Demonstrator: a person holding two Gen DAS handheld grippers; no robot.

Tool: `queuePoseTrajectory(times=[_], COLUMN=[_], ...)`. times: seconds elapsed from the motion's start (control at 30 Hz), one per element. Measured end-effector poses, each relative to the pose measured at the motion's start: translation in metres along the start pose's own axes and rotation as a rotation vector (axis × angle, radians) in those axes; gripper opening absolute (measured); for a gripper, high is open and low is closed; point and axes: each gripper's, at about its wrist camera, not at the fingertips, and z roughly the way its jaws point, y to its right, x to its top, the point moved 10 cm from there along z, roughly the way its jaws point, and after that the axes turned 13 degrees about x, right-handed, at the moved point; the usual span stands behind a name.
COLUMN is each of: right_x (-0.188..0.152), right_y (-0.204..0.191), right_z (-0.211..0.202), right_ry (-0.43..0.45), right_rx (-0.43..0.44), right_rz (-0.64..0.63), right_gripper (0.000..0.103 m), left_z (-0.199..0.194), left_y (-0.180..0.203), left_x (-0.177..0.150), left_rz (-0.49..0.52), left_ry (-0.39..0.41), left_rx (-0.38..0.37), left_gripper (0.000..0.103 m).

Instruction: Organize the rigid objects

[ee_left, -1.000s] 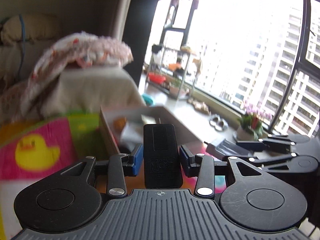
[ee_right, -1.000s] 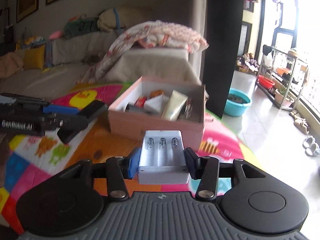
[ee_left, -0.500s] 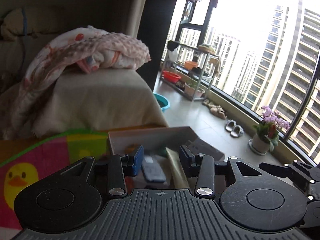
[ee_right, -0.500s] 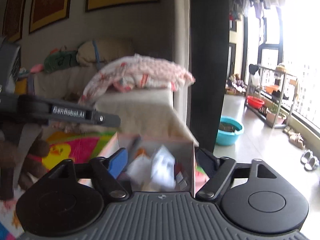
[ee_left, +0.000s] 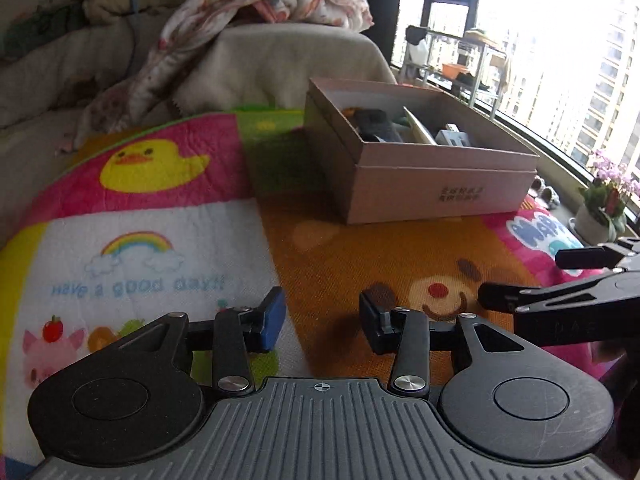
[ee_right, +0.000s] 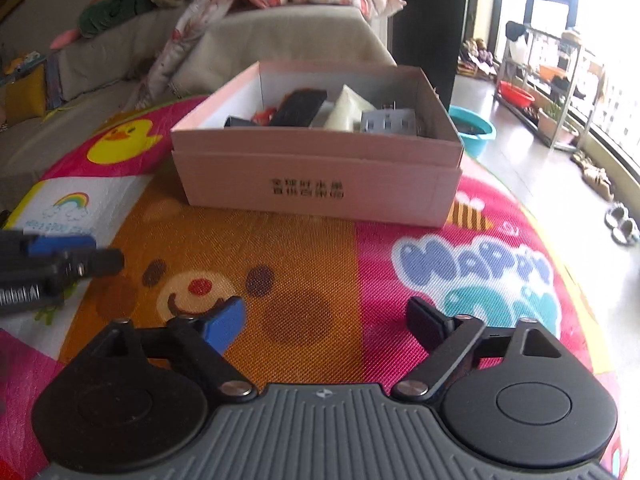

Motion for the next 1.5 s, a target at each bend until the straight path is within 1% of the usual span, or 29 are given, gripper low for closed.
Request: queuePoseTrajectory(times=[0.07, 0.1, 0.13, 0.27, 0.3, 0.33, 0.43, 0.67, 0.83, 1.5], right_x=[0.001, 0.001, 0.002, 0.005, 0.004, 0.003, -0.001, -0.003, -0.003, -0.004], right_y=[0.003, 0.005, 0.007, 0.011, 0.012, 0.013, 0.016, 0.017, 0.017, 0.017], right_z=[0.003, 0.004, 0.003, 0.003, 0.002, 0.003, -0.001, -0.003, -0.003, -0.003], right_ry=[0.001, -0.003, 0.002, 0.028, 0.040, 0.053, 0.107, 0.128, 0.129, 0.131], right_rx=[-0.001, 0.008, 0.014, 0.028, 0.022, 0.017, -0.005, -0.039, -0.037, -0.037], right_rz=[0.017, 0.029, 0.032, 0.021, 0.017, 0.019, 0.034, 0.050, 0.052, 0.053], right_gripper=[0.103, 0.103, 0.103, 0.103, 0.103, 0.103, 0.103, 0.103, 0.103, 0.103], left_z=[0.001, 0.001, 0.000, -0.001, -0.002, -0.002, -0.003, -0.002, -0.002, -0.003], left_y=[0.009, 0.013, 0.017, 0.019, 0.020, 0.021, 0.021, 0.019, 0.021, 0.021], left_x=[0.002, 0.002, 0.001, 0.001, 0.000, -0.001, -0.002, -0.002, -0.002, -0.002], left_rz=[-0.005, -0.017, -0.021, -0.038, -0.042, -0.038, -0.039, -0.047, -0.028, -0.031], left_ry=[0.021, 0.024, 0.029, 0.030, 0.032, 0.035, 0.043, 0.052, 0.053, 0.052], left_rx=[-0.006, -0.026, -0.035, 0.006, 0.029, 0.052, 0.081, 0.086, 0.100, 0.097], left_gripper=[0.063, 0.078, 0.081, 0.080, 0.076, 0.075, 0.075, 0.075, 0.075, 0.075])
